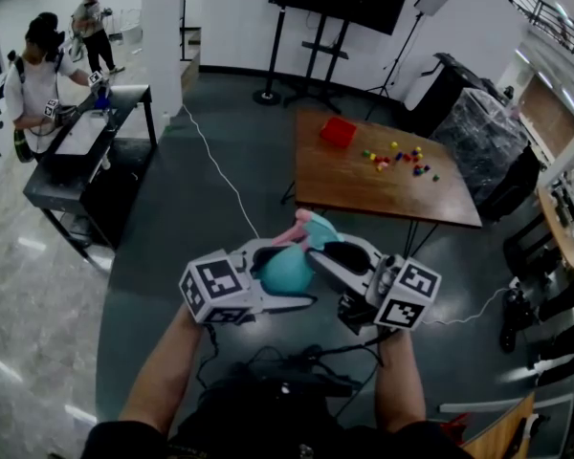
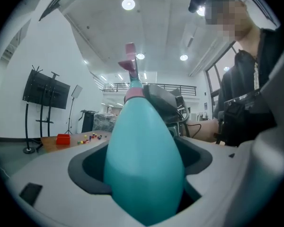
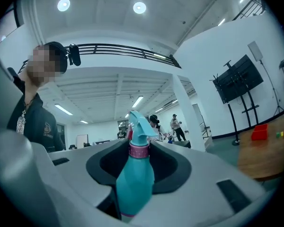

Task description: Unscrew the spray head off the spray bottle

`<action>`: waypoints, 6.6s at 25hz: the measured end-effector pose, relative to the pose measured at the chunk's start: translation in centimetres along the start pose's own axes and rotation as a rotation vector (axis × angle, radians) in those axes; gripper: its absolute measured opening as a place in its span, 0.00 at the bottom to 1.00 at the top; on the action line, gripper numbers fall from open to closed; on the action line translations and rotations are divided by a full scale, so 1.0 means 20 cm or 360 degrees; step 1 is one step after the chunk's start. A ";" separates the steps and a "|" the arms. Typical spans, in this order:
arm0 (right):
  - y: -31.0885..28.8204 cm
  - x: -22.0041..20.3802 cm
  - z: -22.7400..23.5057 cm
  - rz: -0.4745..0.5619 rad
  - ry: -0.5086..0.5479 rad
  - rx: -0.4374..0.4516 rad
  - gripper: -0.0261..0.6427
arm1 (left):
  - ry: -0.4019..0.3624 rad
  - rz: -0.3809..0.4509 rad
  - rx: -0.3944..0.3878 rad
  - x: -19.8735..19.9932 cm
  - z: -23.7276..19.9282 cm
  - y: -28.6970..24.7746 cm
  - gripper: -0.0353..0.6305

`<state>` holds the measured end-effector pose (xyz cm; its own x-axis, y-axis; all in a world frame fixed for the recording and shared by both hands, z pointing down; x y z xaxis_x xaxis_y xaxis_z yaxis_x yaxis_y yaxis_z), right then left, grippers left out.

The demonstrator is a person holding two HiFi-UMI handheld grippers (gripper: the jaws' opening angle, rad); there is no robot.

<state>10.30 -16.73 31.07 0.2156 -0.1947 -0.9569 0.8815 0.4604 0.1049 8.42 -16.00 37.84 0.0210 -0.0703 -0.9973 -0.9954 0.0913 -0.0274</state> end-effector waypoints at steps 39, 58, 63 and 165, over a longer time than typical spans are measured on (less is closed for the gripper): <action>0.01 0.01 -0.04 -0.0001 0.0050 -0.0004 0.24 | 0.0025 0.0001 0.0032 -0.01 0.05 -0.07 0.69; -0.03 0.00 0.00 0.0058 0.0196 -0.0397 0.30 | -0.0031 0.0001 0.0593 -0.02 -0.16 -0.02 0.69; -0.05 -0.02 0.02 0.0033 0.0230 -0.0464 0.25 | -0.0063 -0.0071 0.0630 -0.04 -0.15 -0.04 0.69; -0.01 -0.03 -0.09 -0.0140 0.0305 0.0184 0.25 | -0.0120 0.0040 0.0185 -0.02 0.01 -0.04 0.69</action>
<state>9.20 -15.12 31.11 0.0616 -0.0566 -0.9965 0.9380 0.3446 0.0384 9.21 -15.90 38.34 0.0075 0.0081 -0.9999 -0.9784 0.2066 -0.0057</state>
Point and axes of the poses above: the fingertips, and each gripper's own axes: y backward along the fingers, z to its right, x out of its top, the point moved 2 cm from there along y, backward along the fingers, and after that the axes turned 4 degrees about z, right-handed, at the moved point
